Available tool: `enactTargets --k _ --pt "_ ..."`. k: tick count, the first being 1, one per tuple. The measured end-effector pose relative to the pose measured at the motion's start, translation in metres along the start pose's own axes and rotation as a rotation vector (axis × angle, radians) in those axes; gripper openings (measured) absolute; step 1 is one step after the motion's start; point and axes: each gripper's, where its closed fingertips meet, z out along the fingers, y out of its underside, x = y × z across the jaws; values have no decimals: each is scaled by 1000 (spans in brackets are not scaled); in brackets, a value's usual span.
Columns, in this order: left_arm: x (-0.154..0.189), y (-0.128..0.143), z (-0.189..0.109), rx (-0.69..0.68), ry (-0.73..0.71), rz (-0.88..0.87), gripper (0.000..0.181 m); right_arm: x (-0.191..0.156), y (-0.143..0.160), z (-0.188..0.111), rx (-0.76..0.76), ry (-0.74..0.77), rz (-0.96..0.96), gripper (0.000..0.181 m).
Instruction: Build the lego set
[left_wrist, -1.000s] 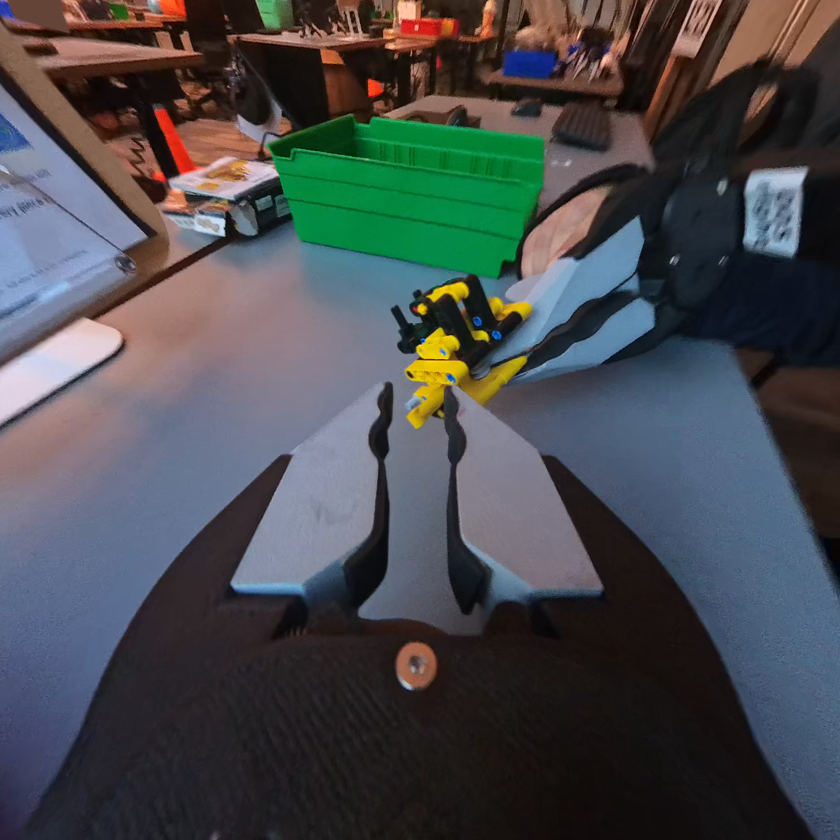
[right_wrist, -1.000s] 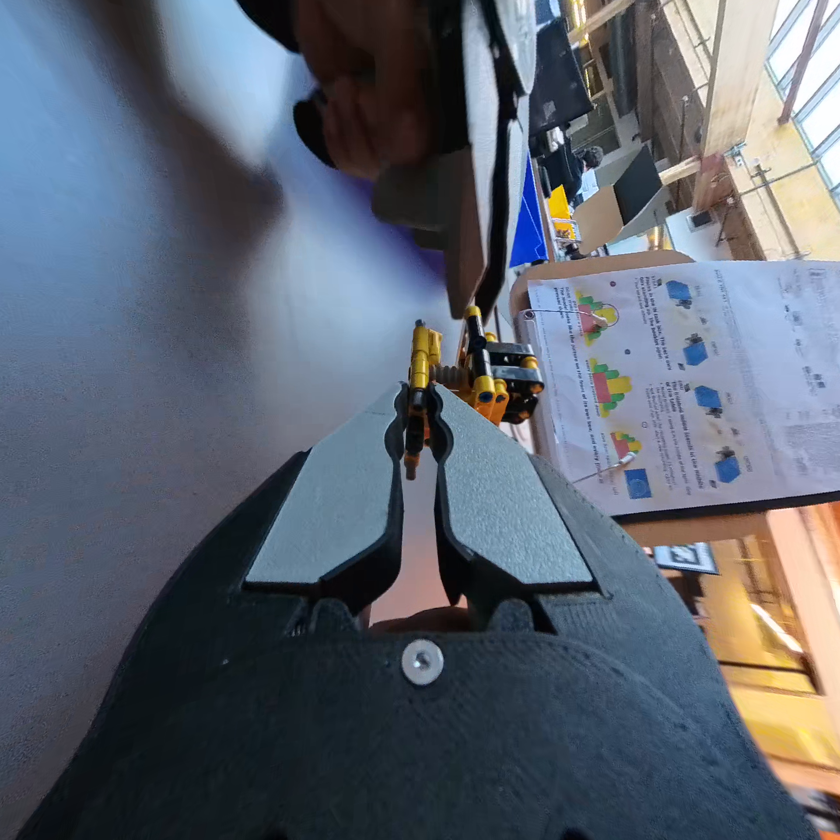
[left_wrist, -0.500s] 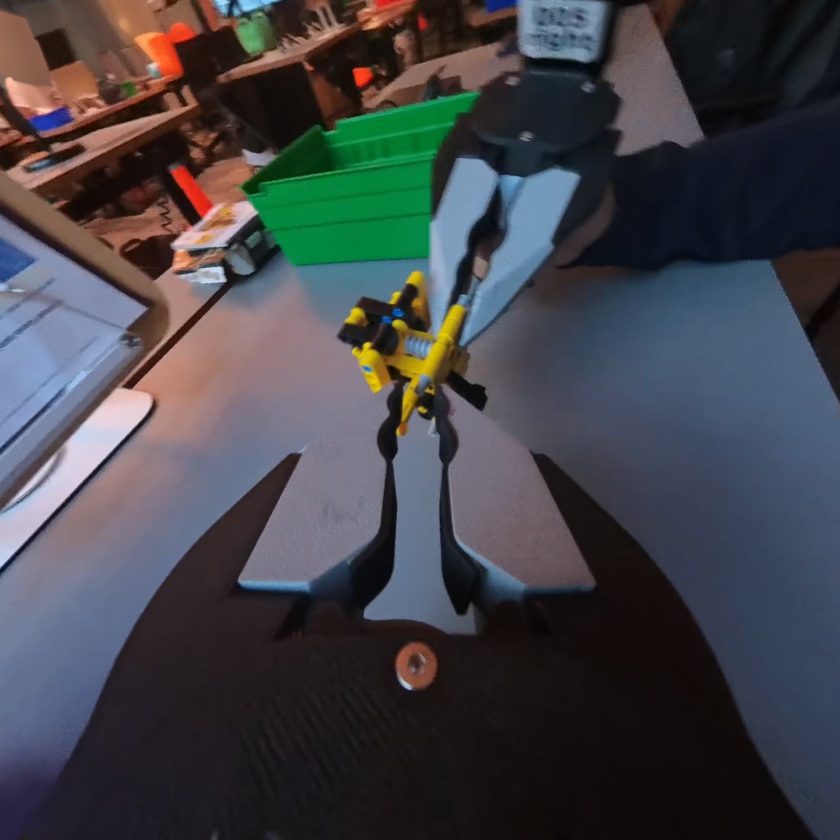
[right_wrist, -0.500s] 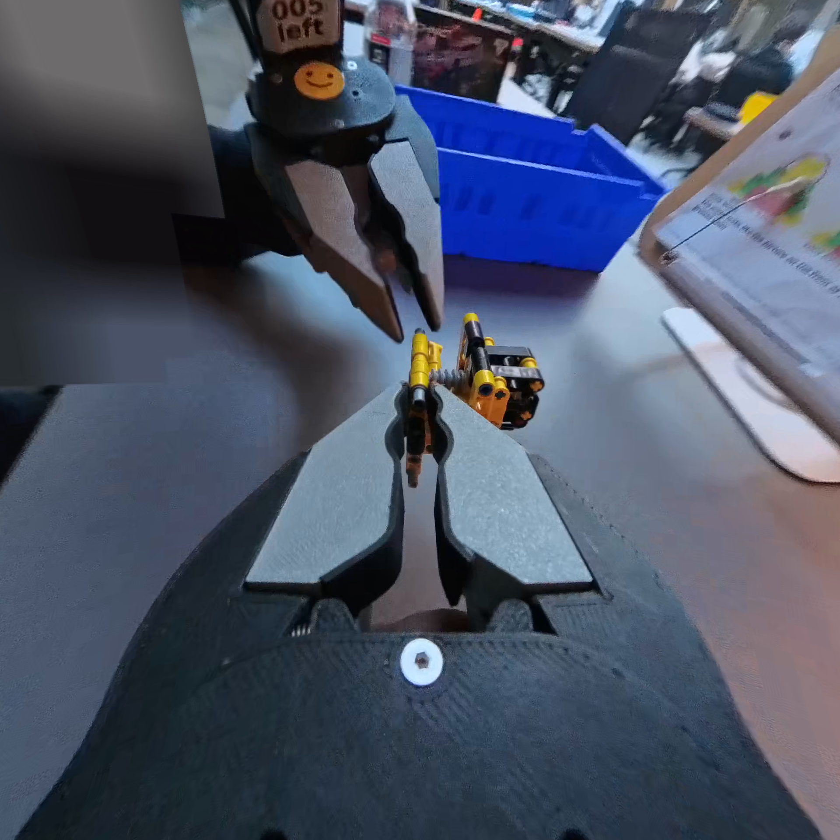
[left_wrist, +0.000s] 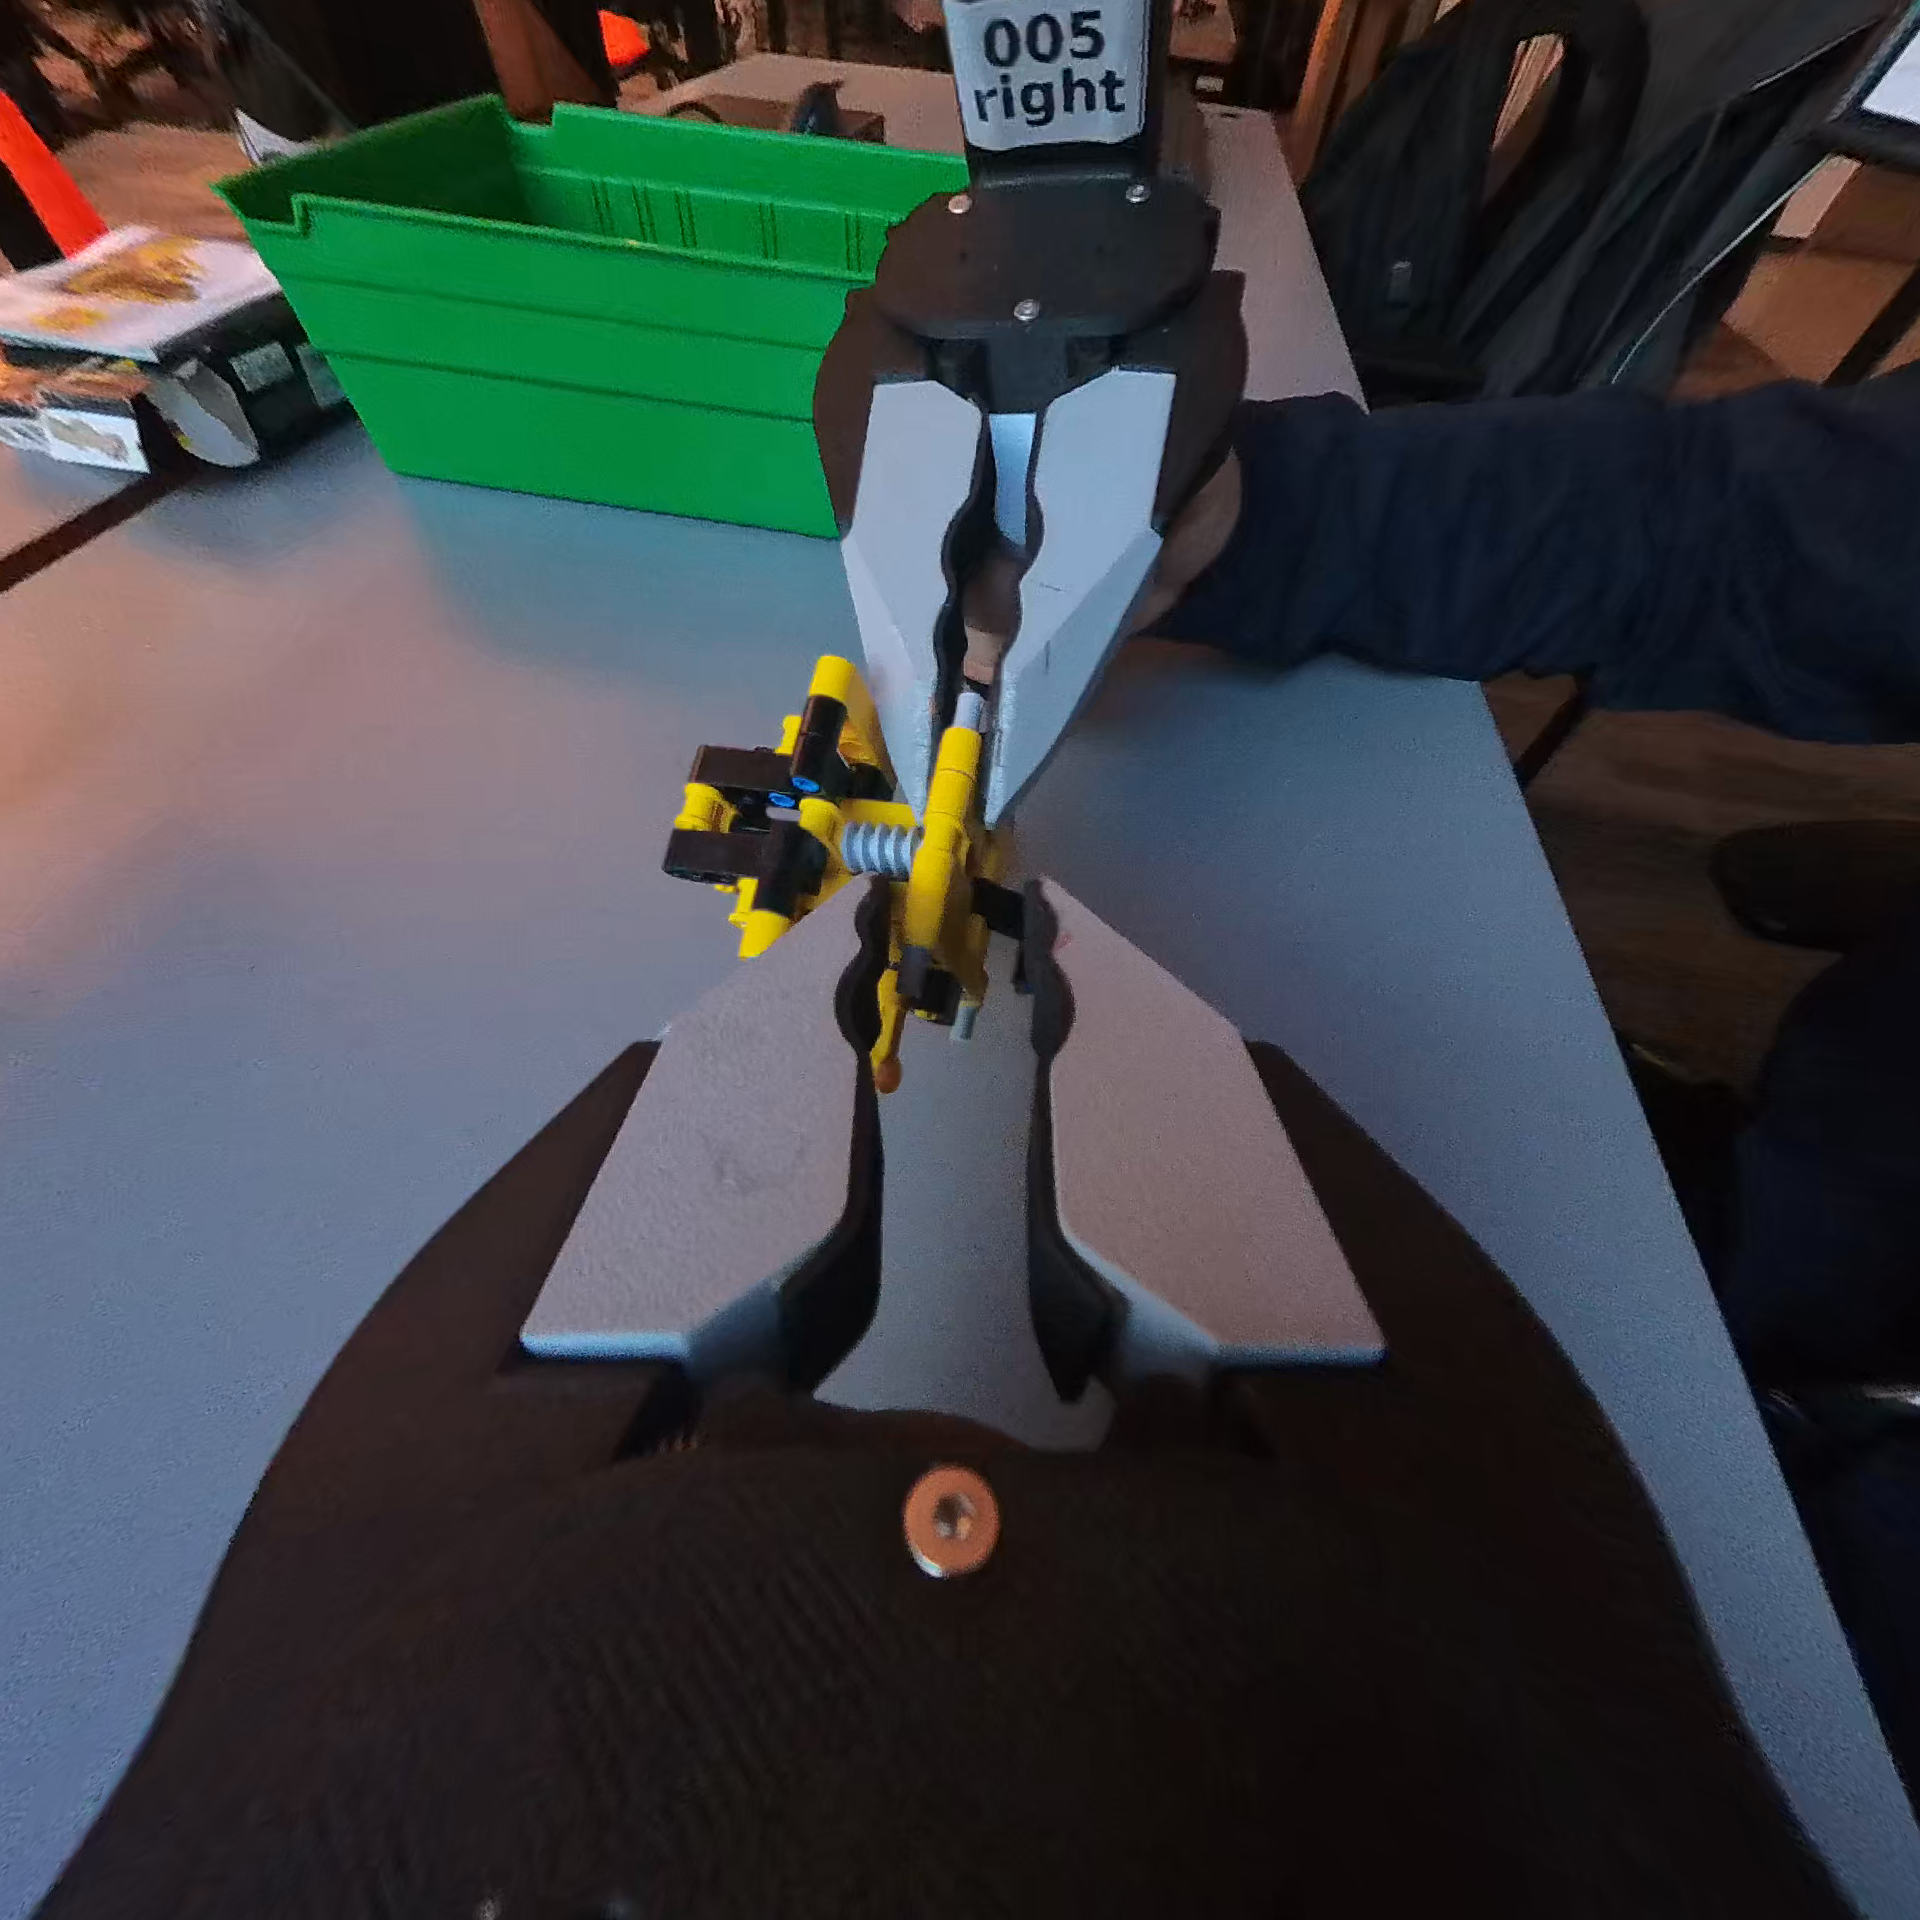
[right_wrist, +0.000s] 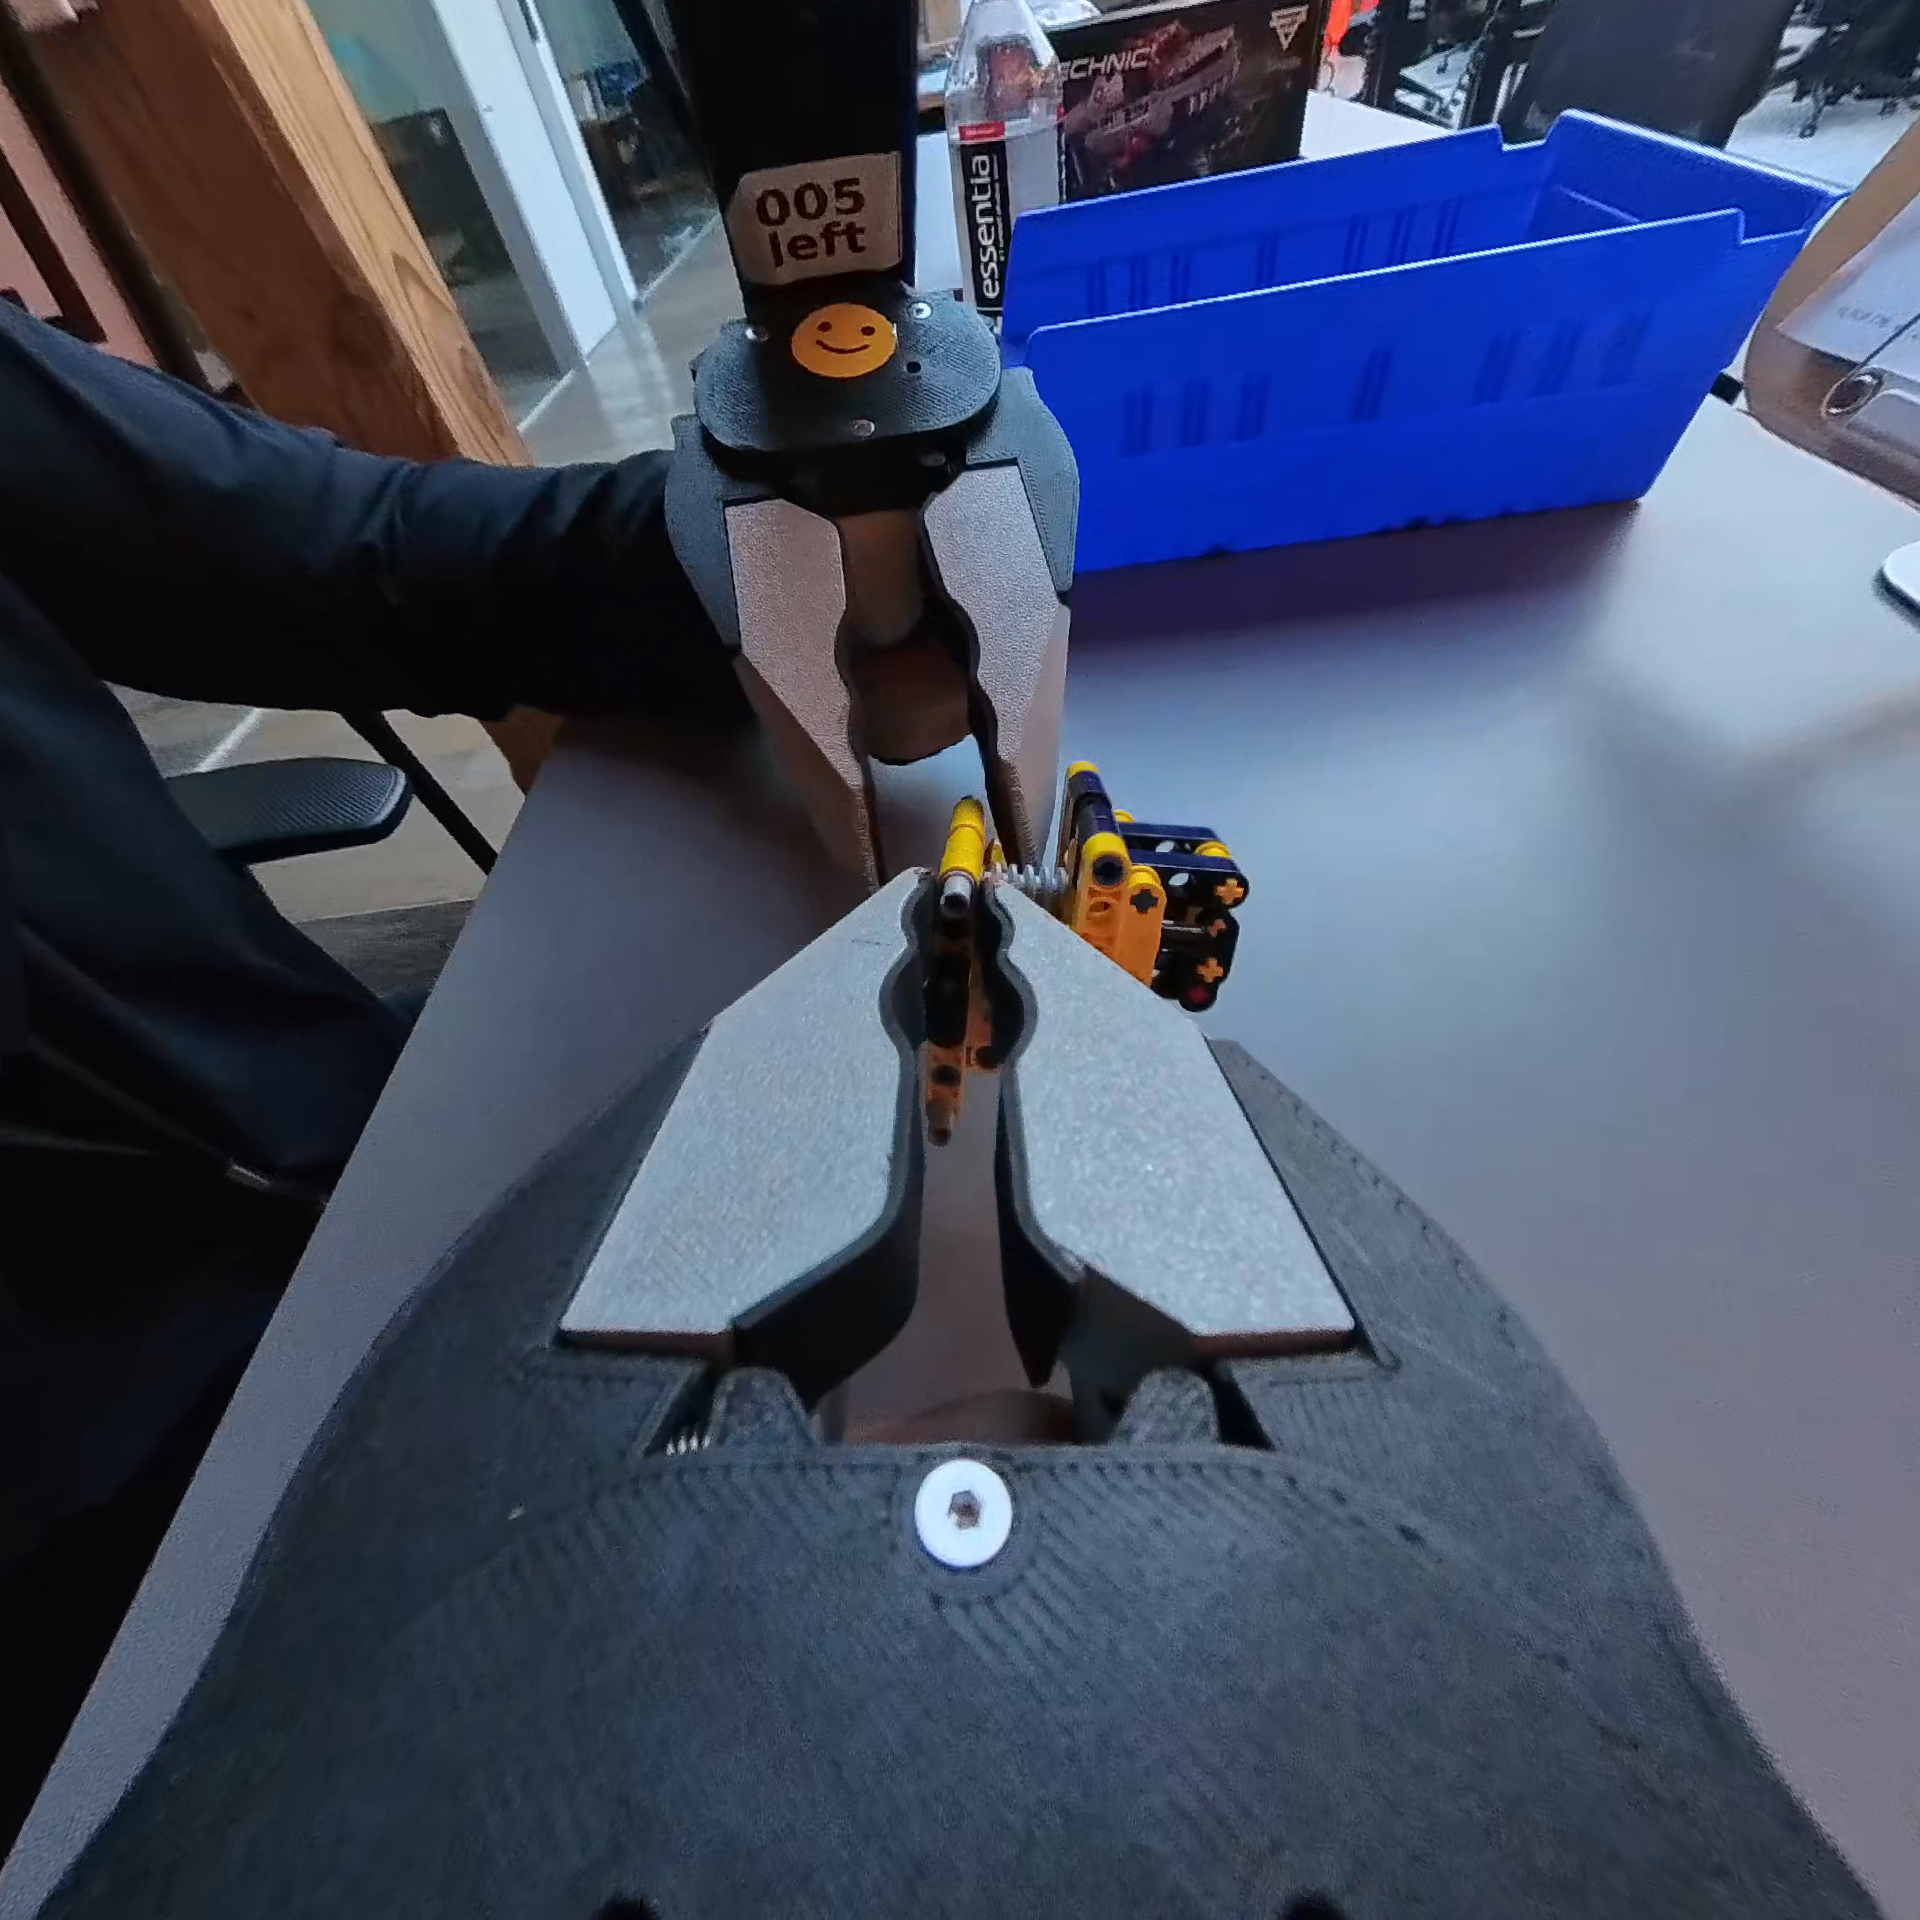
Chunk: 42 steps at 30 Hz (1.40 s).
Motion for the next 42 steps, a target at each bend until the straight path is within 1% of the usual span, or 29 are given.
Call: enactTargets --k 1,2,3,5,10,16,21,26,31,35,36,37,38,39,40,41,42 --pt "1 0 0 -1 5 -3 22 -1 0 0 5 -14 12 4" --pt "-1 -1 -1 5 -8 5 13 -3 -2 -1 19 -36 29 4" --pt "-2 -3 -2 18 -11 22 12 -3 -4 -2 33 -51 47 4" --pt "-4 -5 -3 13 -18 1 7 0 -3 -3 28 -34 44 4" --pt "-5 1 -2 -15 -7 -20 7 3 5 -2 -36 13 -30 4" --pt "-9 1 -4 -19 -32 -18 6 7 -1 -12 -17 39 -52 3" --pt "-10 6 -3 -48 -47 8 6 8 4 -13 -67 73 -111 1" --pt "-11 3 -6 -23 -44 2 4 9 5 -14 -97 120 -184 1" --pt "-5 15 3 -67 -31 18 4 9 24 -17 -156 89 -193 1" --pt "-3 17 4 -58 -26 21 4 8 28 -17 -165 80 -203 1" --pt "-3 18 4 -62 -33 25 4 11 30 -20 -183 94 -205 1" --pt "-9 24 0 -98 -68 42 4 22 34 -29 -204 145 -202 1" --pt "-19 31 -9 -121 -115 60 4 30 32 -42 -169 177 -172 1" --pt "-24 35 -18 -110 -122 28 4 31 18 -55 -60 166 -118 0" --pt "-22 38 -23 -92 -78 -23 4 26 2 -65 43 140 -83 0" --pt "-20 38 -25 -88 -59 -43 4 23 -8 -70 77 131 -85 0" --pt "-21 36 -23 -79 -77 -15 4 22 -10 -69 65 145 -111 1"
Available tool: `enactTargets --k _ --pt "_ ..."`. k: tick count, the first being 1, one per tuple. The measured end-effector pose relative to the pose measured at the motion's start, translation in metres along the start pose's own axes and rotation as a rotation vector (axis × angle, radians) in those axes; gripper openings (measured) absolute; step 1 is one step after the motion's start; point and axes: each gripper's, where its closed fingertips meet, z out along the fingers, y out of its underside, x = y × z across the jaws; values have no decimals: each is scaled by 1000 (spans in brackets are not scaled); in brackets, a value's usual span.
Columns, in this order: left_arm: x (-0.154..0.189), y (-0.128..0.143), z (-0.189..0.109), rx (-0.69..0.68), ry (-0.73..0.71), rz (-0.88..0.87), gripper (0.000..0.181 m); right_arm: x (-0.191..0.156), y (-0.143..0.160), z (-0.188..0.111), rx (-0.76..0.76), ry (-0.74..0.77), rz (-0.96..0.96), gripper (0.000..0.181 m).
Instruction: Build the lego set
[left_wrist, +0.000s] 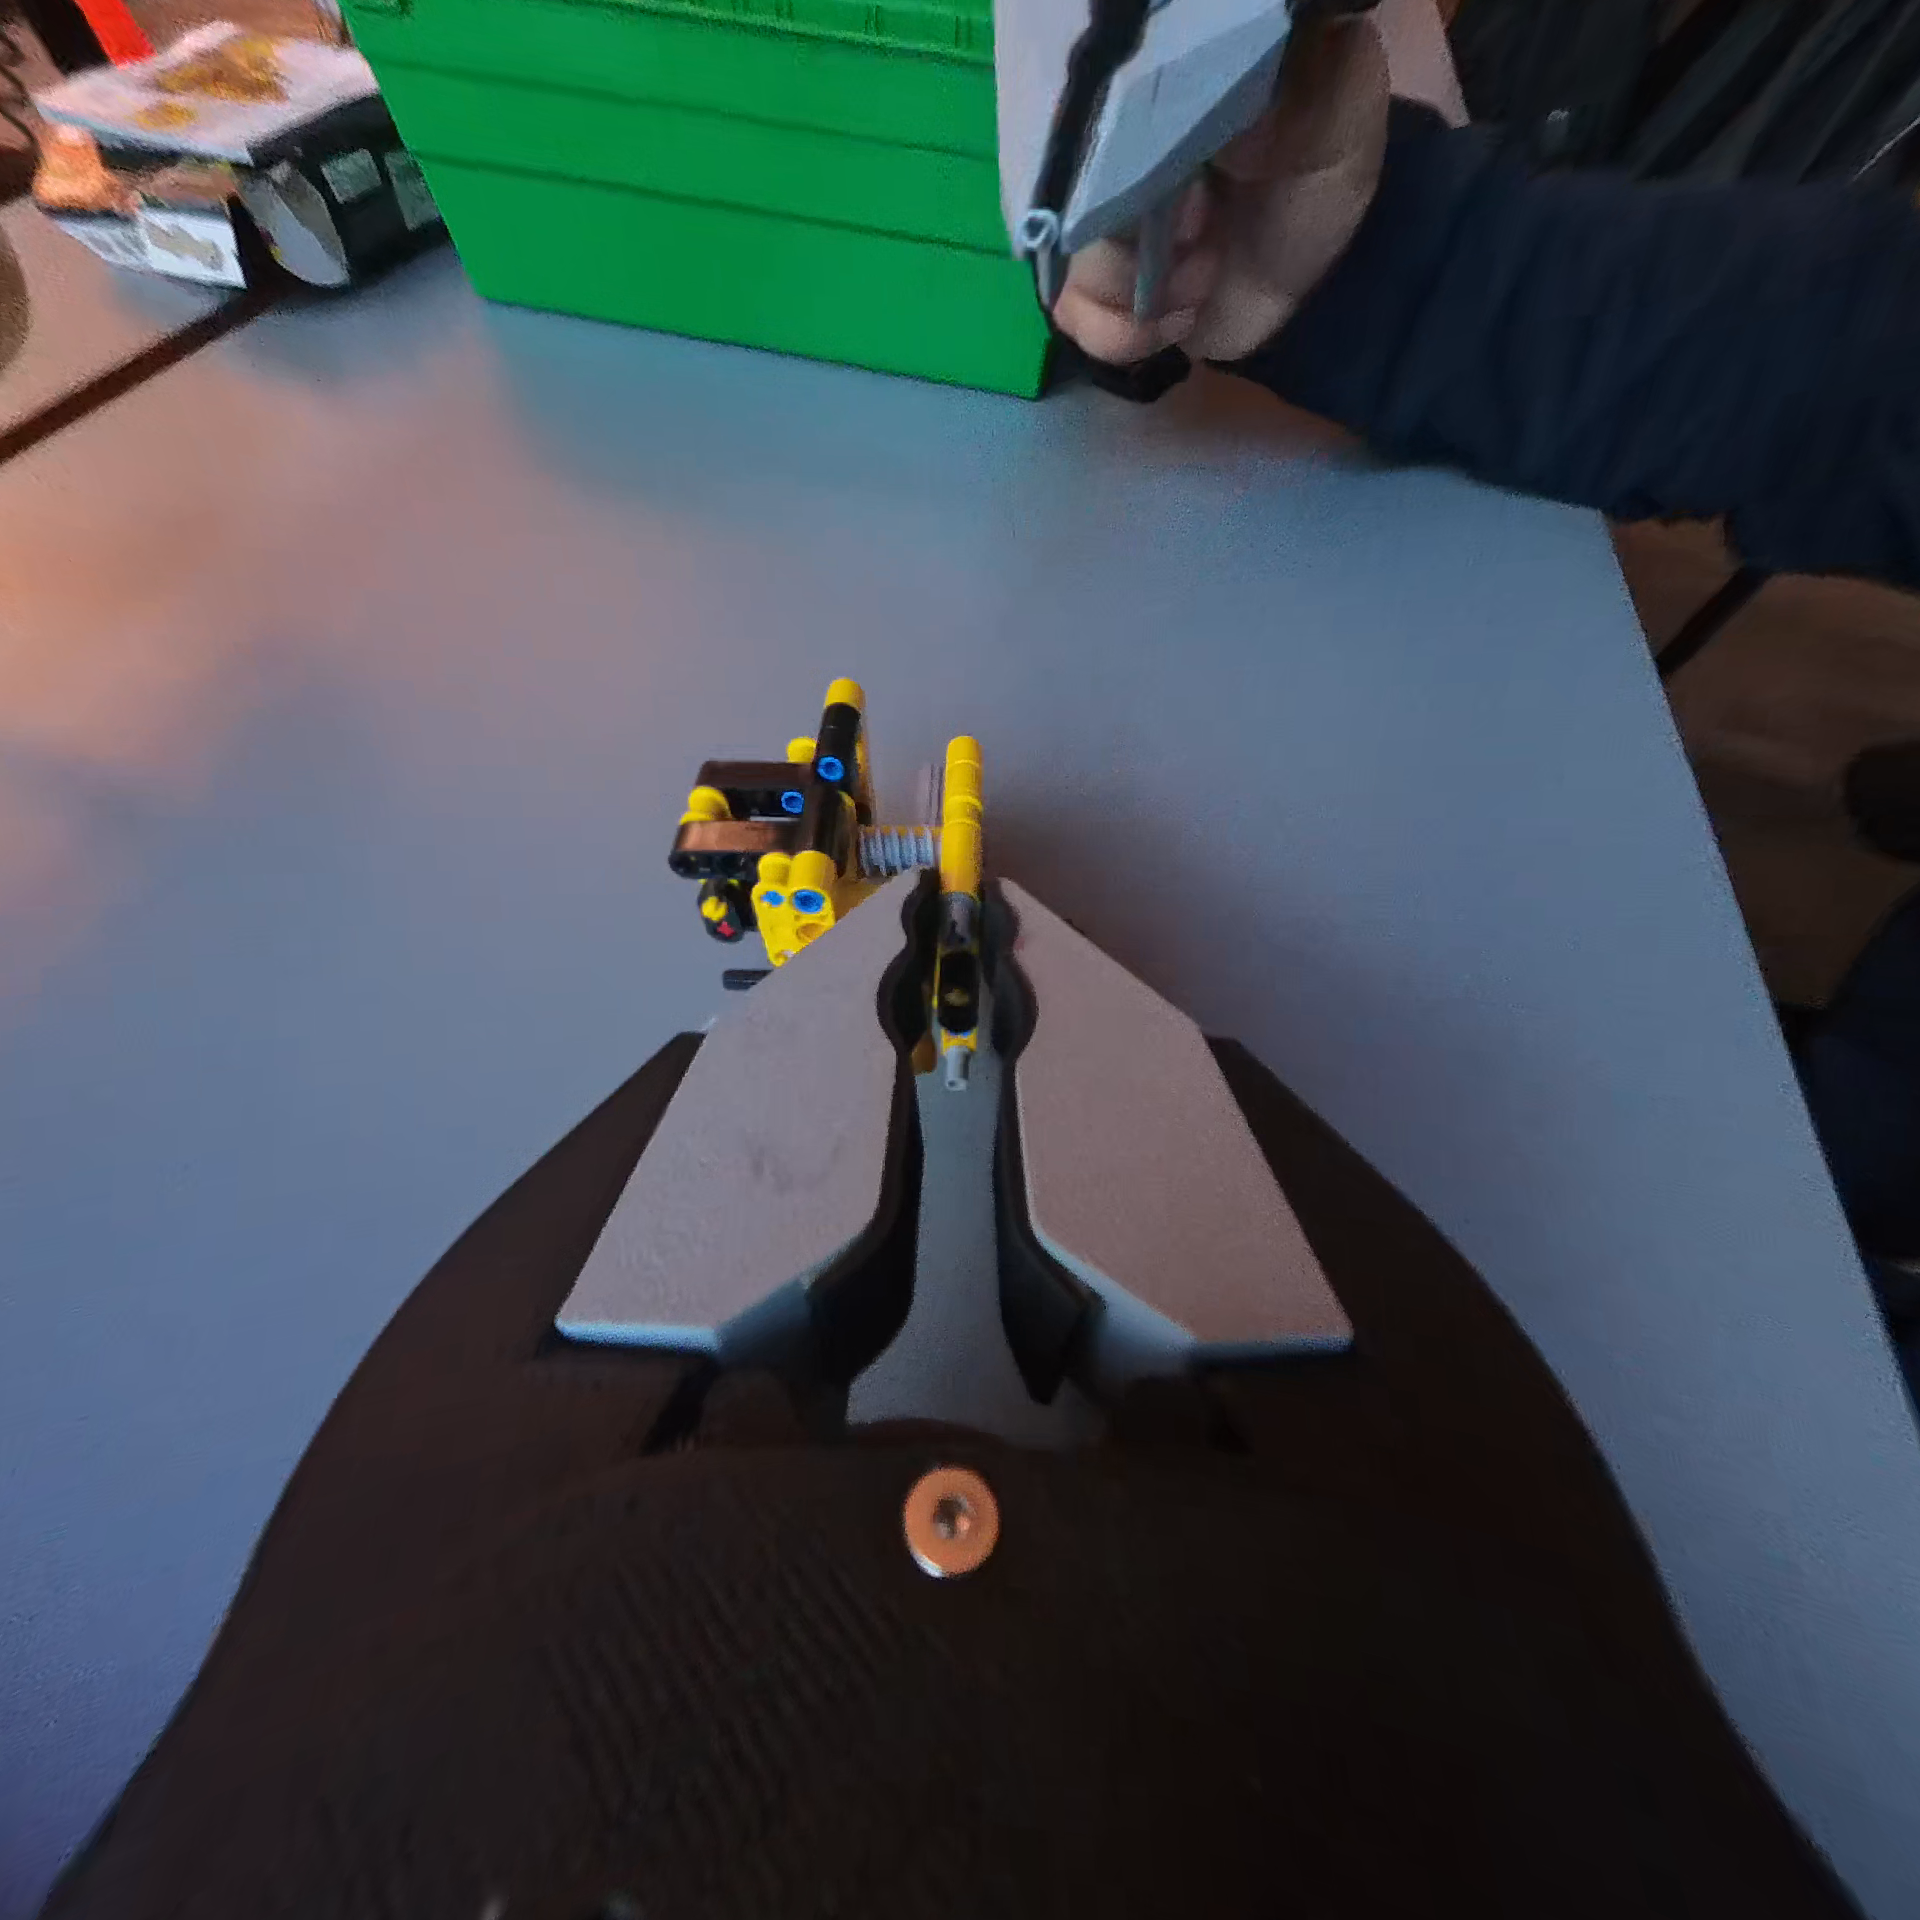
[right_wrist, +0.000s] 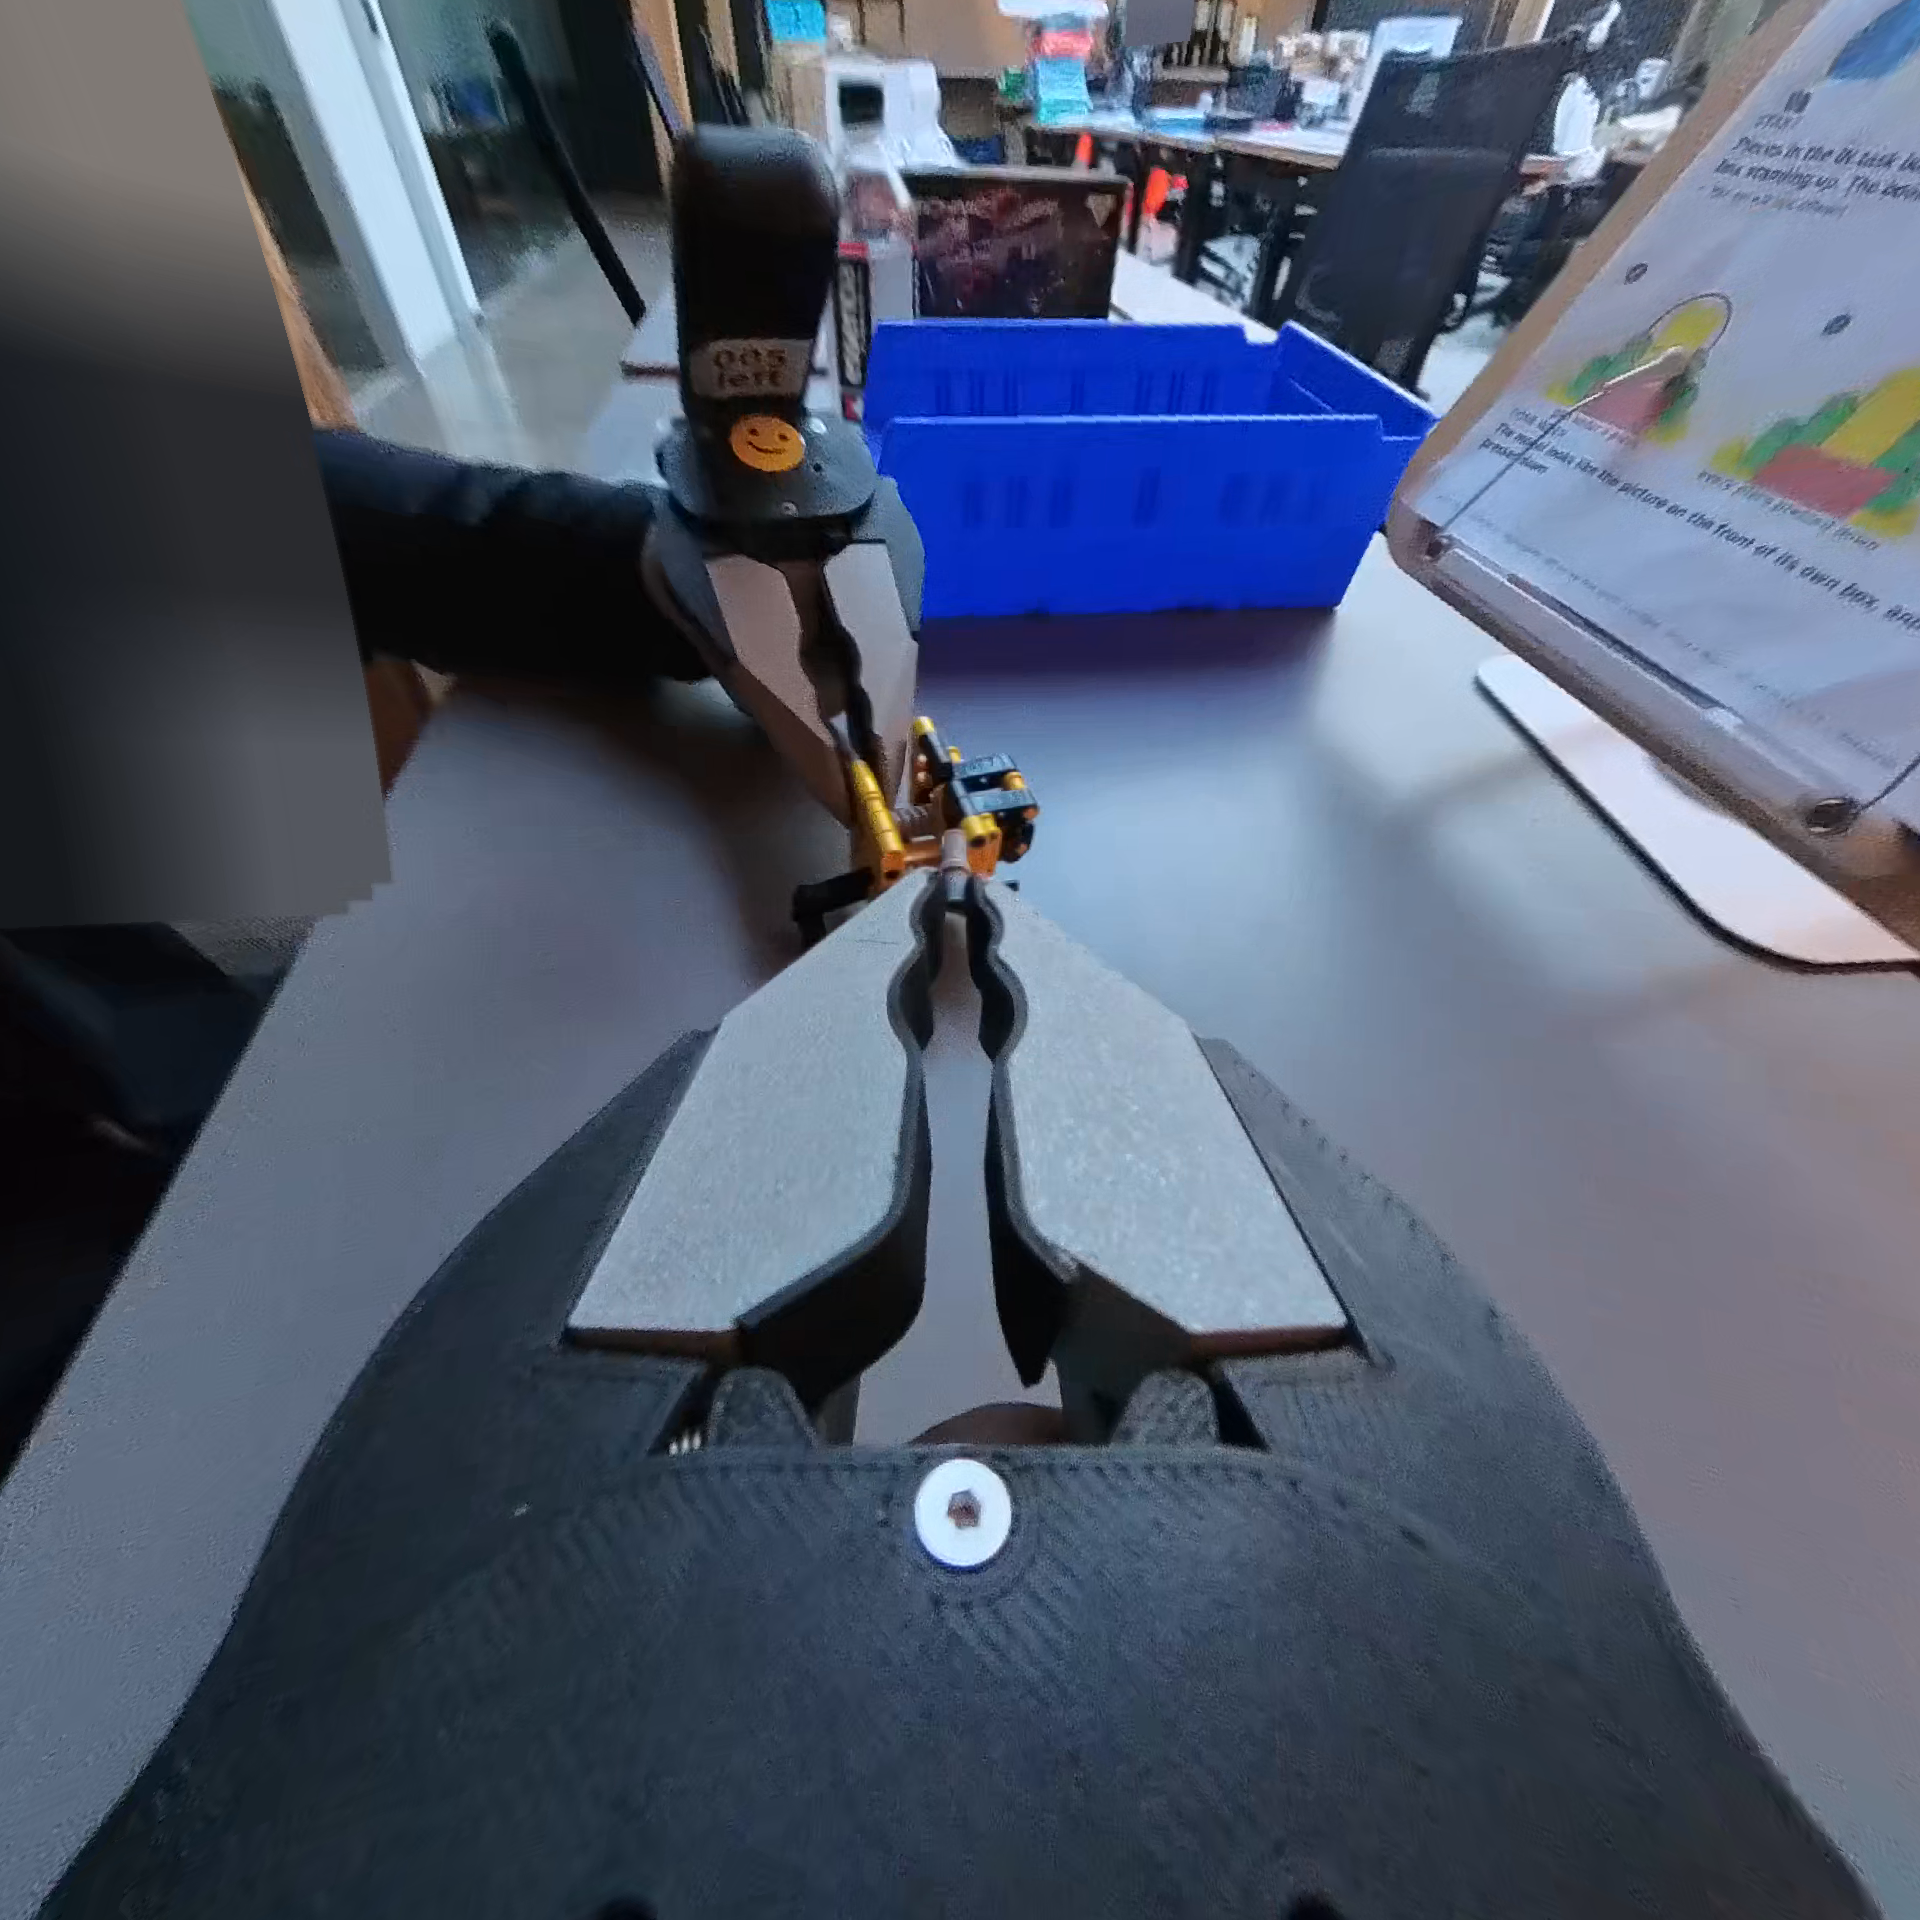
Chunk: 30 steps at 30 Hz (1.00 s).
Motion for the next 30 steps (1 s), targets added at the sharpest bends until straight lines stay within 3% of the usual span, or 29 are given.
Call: enactTargets --k 7,9,13,22,25,28,30 --pt "3 3 5 -34 19 7 4 5 42 16 -180 20 -9 2" --pt "2 4 4 -36 4 9 4 10 65 21 -305 49 -7 22" --pt "3 5 5 -46 -13 42 4 14 105 25 -509 85 -82 23" --pt "7 6 6 -56 -16 75 11 8 112 15 -603 57 -30 25" --pt "10 7 6 -62 -5 83 18 4 91 15 -517 52 -30 26" --pt "9 8 4 -85 -28 114 23 9 111 13 -617 76 -11 21" --pt "7 10 1 -100 -41 126 27 7 93 16 -531 76 -23 23"
